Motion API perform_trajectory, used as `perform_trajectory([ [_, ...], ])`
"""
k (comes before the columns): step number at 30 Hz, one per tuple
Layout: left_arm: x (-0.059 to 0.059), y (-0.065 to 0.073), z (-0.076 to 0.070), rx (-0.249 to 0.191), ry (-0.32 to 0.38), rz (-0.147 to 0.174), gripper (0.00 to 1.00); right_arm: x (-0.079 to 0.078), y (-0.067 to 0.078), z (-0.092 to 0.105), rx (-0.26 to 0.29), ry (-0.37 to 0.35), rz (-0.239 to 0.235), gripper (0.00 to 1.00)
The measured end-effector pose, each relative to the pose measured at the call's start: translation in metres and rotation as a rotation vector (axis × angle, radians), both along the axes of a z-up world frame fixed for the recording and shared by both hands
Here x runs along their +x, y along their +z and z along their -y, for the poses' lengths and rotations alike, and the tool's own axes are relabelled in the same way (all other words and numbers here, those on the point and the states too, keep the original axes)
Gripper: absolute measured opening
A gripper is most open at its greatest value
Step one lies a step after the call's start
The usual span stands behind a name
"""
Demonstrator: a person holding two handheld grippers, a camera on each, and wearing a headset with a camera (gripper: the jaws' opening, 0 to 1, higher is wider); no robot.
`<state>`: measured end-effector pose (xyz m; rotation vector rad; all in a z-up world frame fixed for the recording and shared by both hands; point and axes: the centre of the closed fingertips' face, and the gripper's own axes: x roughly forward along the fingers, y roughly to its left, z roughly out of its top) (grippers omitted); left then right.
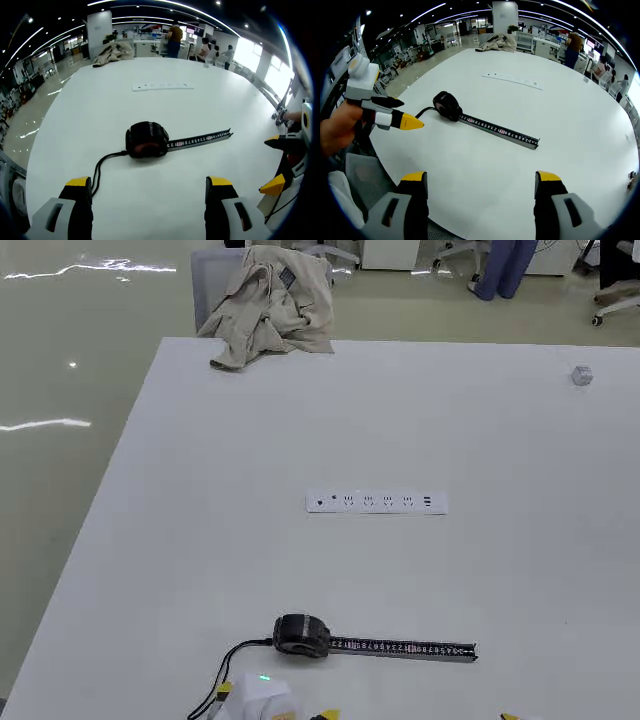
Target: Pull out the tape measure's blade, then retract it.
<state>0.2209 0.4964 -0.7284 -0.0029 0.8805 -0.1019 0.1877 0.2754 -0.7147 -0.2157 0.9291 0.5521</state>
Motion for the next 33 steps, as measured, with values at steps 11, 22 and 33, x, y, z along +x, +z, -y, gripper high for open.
perform_trajectory([
  [11,0.026,-0.008,-0.002,-0.015,0.023,0.011,0.91,0.010,-0.006,0.004,-0.020,0.016,-0.002,0.89],
  [22,0.042,-0.018,-0.004,-0.017,0.035,0.014,0.89,0.017,-0.015,0.007,-0.058,0.063,0.000,0.88],
  [33,0.045,-0.021,-0.007,-0.011,0.046,0.006,0.88,0.033,-0.021,0.005,-0.075,0.150,0.038,0.86],
])
